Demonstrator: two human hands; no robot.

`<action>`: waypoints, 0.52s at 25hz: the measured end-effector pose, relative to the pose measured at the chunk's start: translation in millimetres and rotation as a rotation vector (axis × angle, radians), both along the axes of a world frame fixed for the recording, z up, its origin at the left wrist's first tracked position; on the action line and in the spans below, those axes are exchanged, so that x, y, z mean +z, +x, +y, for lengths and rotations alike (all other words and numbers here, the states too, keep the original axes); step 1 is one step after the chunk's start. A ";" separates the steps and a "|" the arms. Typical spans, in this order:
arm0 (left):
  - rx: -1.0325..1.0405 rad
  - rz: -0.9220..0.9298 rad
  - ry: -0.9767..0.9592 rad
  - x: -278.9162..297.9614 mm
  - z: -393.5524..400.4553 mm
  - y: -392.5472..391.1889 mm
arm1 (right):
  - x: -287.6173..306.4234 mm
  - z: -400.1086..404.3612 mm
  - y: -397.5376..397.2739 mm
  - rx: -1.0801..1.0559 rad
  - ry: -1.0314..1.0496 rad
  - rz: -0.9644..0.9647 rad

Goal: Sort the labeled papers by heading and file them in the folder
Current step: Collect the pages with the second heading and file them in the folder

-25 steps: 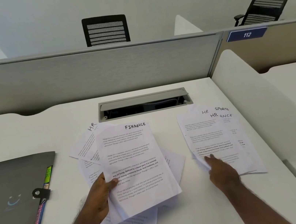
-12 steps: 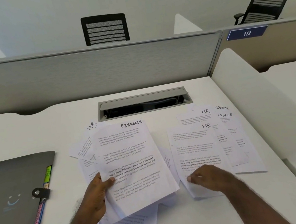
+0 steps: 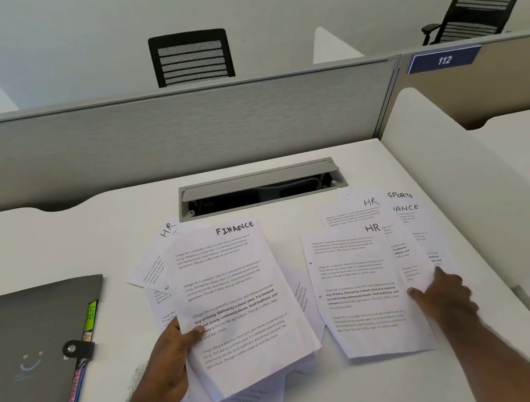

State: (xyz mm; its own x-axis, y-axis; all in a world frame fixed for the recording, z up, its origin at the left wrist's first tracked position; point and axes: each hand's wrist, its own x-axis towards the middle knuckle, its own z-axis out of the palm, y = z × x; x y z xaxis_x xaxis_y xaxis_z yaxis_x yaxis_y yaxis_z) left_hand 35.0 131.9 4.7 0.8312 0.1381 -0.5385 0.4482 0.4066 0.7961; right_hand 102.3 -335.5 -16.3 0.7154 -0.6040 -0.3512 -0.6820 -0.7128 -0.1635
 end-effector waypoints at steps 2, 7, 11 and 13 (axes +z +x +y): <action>0.000 0.000 0.004 0.7 -1.0 0.6 | 2.1 -3.3 3.4 -0.036 0.024 -0.044; 0.000 -0.001 0.002 3.2 -4.2 2.3 | -0.7 -10.3 16.9 -0.109 0.291 -0.293; 0.000 0.006 0.003 2.5 -3.6 2.5 | -30.4 -9.9 22.1 -0.094 0.527 -0.274; -0.004 -0.004 0.004 3.6 -4.5 2.5 | -31.9 2.4 21.4 -0.080 0.627 -0.234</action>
